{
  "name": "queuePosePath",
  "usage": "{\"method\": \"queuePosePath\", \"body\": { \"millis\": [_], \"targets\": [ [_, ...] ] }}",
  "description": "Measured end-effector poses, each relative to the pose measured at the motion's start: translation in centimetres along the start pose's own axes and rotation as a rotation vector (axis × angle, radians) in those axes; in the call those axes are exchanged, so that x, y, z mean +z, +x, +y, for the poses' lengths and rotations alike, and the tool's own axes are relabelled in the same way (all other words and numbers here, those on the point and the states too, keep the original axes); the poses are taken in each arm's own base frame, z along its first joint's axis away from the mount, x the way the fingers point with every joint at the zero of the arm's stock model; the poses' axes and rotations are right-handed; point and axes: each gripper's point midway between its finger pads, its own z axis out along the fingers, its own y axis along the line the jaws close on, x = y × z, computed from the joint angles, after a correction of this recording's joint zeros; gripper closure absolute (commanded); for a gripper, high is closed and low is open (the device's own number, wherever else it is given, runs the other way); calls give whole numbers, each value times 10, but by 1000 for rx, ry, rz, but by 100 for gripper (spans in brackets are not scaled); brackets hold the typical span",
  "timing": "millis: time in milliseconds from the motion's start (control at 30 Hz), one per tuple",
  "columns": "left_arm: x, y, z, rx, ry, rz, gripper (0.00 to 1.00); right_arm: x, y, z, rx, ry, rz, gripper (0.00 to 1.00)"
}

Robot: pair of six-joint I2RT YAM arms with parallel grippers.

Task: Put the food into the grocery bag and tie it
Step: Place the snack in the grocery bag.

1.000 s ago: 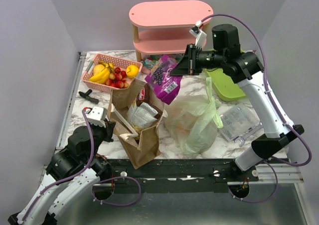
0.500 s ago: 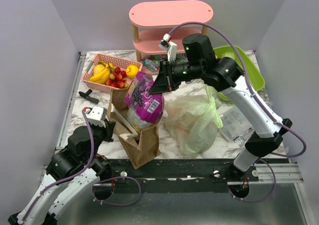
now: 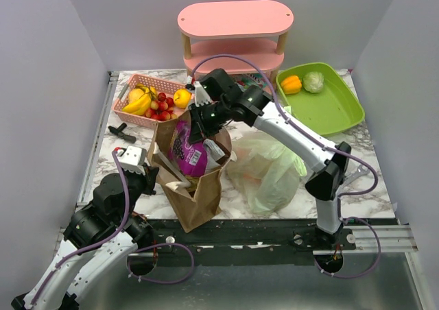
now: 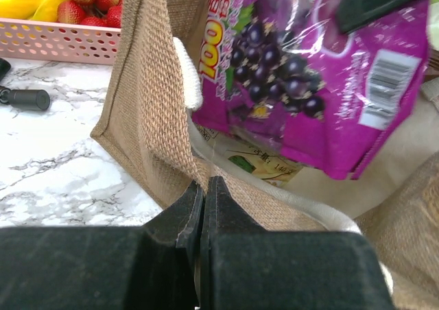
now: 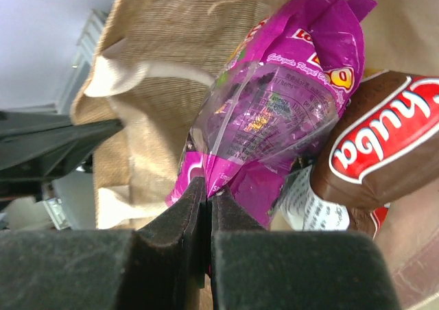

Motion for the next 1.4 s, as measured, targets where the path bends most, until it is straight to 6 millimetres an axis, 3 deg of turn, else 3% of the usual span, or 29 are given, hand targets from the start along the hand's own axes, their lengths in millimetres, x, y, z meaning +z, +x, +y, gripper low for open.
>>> {"method": "queuePosePath", "body": {
  "millis": [133,400,733,1000,1267,1300,1400],
  "targets": [
    [0,-1,0,-2,1,-5,100,18,2,-16,-9,65,26,99],
    [0,-2,0,-5,2,-14,100,23,9,-24,-81,149,34,99],
    [-3,-2,-1,-9,13,-26,100,62,72,-21,-174,177,173,99],
    [-9,-5,0,-22,25,-67,100,81,122,-21,-175,129,289,99],
    [-10,-4,2,-25,23,-73,100,83,129,-20,-168,101,292,99],
    [-10,-4,2,-26,23,-76,100,82,129,-20,-168,102,293,93],
    [-11,-4,2,-26,25,-84,100,80,126,-18,-164,108,292,62]
  ]
}}
